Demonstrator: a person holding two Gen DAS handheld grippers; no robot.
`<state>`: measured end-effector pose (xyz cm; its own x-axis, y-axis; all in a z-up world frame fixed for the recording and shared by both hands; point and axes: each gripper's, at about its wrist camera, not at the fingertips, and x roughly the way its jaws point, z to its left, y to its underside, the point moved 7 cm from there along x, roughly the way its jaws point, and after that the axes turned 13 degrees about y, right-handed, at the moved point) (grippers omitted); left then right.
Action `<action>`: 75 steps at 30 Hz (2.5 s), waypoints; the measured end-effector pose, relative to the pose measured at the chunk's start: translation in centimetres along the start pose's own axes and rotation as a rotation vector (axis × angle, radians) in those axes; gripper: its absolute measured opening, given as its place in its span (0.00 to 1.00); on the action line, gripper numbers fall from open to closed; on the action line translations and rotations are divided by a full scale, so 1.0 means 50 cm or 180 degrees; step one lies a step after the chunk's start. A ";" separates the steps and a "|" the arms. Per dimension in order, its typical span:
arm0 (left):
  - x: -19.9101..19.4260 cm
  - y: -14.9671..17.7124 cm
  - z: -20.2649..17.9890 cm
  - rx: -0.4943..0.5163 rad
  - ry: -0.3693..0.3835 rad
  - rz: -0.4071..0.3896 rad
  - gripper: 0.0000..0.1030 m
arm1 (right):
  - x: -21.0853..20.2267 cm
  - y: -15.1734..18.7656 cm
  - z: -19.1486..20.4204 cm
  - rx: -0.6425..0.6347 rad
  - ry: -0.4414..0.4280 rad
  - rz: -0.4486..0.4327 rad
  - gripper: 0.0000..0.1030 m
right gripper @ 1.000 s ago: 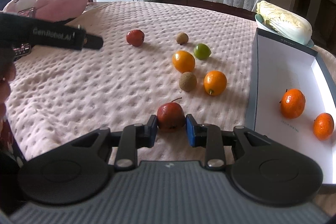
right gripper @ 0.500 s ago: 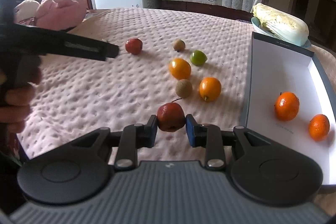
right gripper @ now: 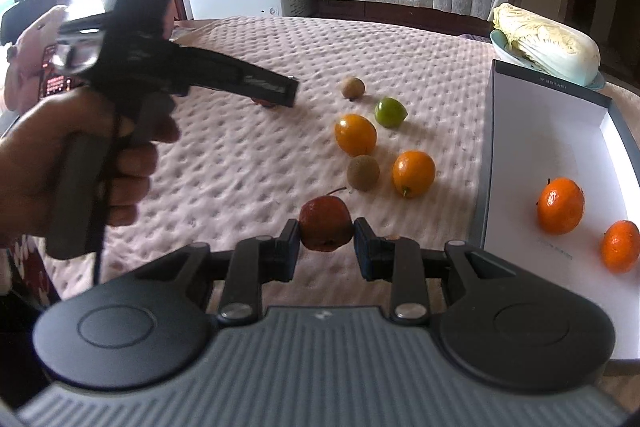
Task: Organize fruits
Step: 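Grasp the bright red apple with the left gripper while the right gripper holds its apple, then carry both red apples toward the white box with both grippers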
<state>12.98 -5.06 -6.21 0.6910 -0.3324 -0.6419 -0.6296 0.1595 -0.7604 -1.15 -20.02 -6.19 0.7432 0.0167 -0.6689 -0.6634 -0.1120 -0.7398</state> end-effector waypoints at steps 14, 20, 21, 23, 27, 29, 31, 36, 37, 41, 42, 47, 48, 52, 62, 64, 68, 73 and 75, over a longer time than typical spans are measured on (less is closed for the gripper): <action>0.057 0.003 -0.015 -0.0013 0.0079 0.0047 0.47 | 0.001 -0.005 -0.008 0.0054 -0.0014 -0.0002 0.31; 0.055 0.008 -0.012 -0.0039 0.0118 -0.0006 0.46 | 0.000 -0.003 -0.010 0.0034 0.0020 -0.0002 0.31; 0.054 0.008 -0.010 -0.0066 0.0131 -0.0008 0.42 | 0.001 -0.004 -0.011 0.0039 0.0030 -0.0004 0.31; 0.050 0.009 -0.009 -0.0093 0.0146 -0.0009 0.38 | 0.002 -0.005 -0.014 0.0061 0.0041 -0.0009 0.31; 0.040 0.014 -0.008 -0.0130 0.0149 0.0011 0.37 | 0.007 -0.009 -0.015 0.0111 0.0048 -0.0010 0.31; 0.032 0.016 -0.004 -0.0199 0.0150 0.0021 0.37 | 0.010 -0.011 -0.015 0.0129 0.0054 -0.0010 0.31; 0.019 0.016 -0.001 -0.0236 0.0126 0.0011 0.37 | 0.012 -0.012 -0.013 0.0136 0.0050 -0.0016 0.31; -0.017 0.020 -0.001 -0.0320 0.0110 -0.0006 0.37 | 0.017 -0.010 -0.011 0.0121 0.0080 -0.0007 0.31; -0.024 0.021 -0.003 -0.0332 0.0104 -0.0005 0.37 | 0.017 -0.010 -0.011 0.0120 0.0088 -0.0009 0.31; -0.062 0.019 -0.017 -0.0343 0.0096 -0.0059 0.37 | 0.016 -0.013 -0.014 0.0174 0.0073 -0.0022 0.31; -0.074 0.019 -0.020 -0.0337 0.0099 -0.0083 0.37 | 0.015 -0.014 -0.014 0.0195 0.0062 -0.0030 0.31; -0.139 0.032 -0.038 -0.0322 0.0118 -0.0148 0.37 | 0.009 -0.020 -0.019 0.0255 0.0021 -0.0075 0.31; -0.153 0.037 -0.042 -0.0317 0.0119 -0.0157 0.37 | 0.008 -0.021 -0.020 0.0267 0.0013 -0.0084 0.31; -0.209 0.063 -0.057 -0.0266 0.0090 -0.0171 0.37 | -0.001 -0.027 -0.029 0.0338 -0.0006 -0.0138 0.31; -0.256 0.119 -0.074 -0.0306 0.0073 -0.0068 0.37 | -0.016 -0.029 -0.033 0.0373 -0.0050 -0.0198 0.31; -0.240 0.128 -0.068 -0.0321 0.0057 -0.0003 0.37 | -0.019 -0.029 -0.031 0.0369 -0.0063 -0.0207 0.31; -0.216 0.127 -0.052 -0.0254 -0.0050 0.0048 0.37 | -0.029 -0.031 -0.032 0.0345 -0.0091 -0.0295 0.31; -0.218 0.117 -0.038 -0.0309 -0.0017 -0.0001 0.37 | -0.039 -0.039 -0.037 0.0343 -0.0105 -0.0374 0.31; -0.217 0.115 -0.039 -0.0310 0.0002 -0.0008 0.37 | -0.037 -0.039 -0.036 0.0360 -0.0109 -0.0359 0.31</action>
<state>1.16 -2.36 -3.44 0.6925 -0.3334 -0.6398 -0.6593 0.0677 -0.7488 -1.09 -21.64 -3.39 0.8113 0.0569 -0.5818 -0.5830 0.0049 -0.8125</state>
